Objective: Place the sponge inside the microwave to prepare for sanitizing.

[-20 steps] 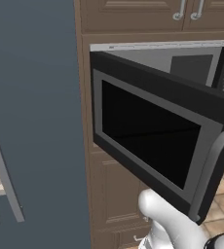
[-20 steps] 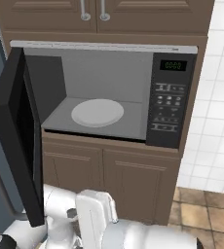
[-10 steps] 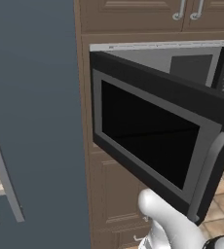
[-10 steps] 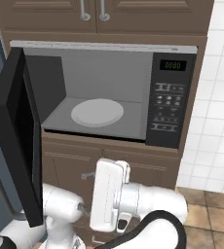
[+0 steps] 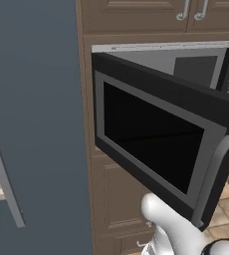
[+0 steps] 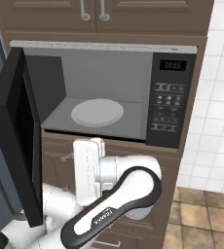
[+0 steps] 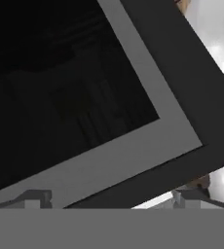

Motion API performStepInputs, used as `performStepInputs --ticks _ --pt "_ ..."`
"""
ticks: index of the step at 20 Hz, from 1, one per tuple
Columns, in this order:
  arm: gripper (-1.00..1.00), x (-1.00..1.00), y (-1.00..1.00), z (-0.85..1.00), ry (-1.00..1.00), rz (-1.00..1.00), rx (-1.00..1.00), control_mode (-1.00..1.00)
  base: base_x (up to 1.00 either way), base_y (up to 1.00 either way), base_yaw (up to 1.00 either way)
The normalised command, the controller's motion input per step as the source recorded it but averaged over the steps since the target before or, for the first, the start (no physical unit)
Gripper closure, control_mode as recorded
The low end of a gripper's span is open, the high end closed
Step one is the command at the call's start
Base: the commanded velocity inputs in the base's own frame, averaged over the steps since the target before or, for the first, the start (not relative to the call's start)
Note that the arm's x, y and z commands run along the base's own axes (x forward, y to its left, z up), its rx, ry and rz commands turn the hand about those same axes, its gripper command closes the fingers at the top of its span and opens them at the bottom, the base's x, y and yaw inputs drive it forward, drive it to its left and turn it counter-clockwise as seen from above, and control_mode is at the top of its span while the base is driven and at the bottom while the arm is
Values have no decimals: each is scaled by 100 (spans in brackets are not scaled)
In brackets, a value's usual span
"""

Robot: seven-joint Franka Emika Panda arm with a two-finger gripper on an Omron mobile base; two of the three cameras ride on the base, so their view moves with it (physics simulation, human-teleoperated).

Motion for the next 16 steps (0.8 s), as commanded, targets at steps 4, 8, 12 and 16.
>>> performStepInputs --ticks 4,8,12,16 --pt "-100 -2 97 18 0 0 -21 -100 0 0 0" --pt "-100 -21 100 4 0 -2 -14 -100 0 0 0" --pt "-100 -43 100 0 0 -15 -8 -100 0 0 0" --pt "-100 -67 100 0 0 -37 0 -100 0 0 0"
